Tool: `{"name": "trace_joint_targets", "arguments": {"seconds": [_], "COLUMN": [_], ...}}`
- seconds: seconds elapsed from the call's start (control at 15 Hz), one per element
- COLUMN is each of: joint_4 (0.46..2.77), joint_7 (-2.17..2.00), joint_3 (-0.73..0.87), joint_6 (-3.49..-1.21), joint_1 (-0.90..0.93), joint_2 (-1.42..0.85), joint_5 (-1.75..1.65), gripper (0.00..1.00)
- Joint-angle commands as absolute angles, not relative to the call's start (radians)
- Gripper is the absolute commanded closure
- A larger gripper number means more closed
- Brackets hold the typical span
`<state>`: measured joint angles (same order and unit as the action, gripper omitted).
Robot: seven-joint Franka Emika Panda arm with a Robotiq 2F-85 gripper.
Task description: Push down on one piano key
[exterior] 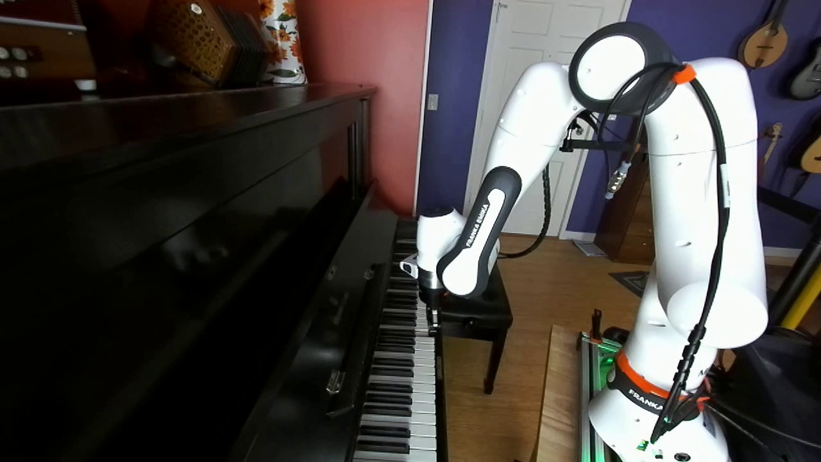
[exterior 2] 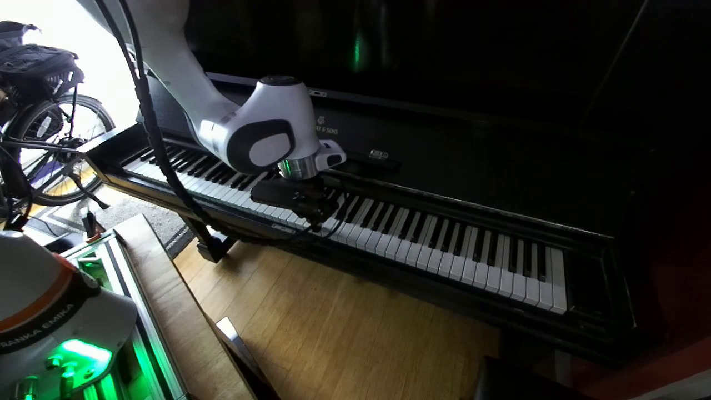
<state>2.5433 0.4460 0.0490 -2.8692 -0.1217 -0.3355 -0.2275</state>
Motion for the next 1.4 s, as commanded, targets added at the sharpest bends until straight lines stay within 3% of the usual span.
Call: {"name": "trace_joint_targets", "arguments": {"seconds": [0.0, 1.33], "joint_4": [2.530, 2.539], "joint_7": [0.446, 0.428], "joint_3": [0.055, 0.063], "joint_6": [-2.889, -2.867], "joint_1": [-0.128, -0.115], "joint_2": [-0.366, -0.329], "joint_5": [-0.257, -0.262], "gripper": [1.00, 1.00]}}
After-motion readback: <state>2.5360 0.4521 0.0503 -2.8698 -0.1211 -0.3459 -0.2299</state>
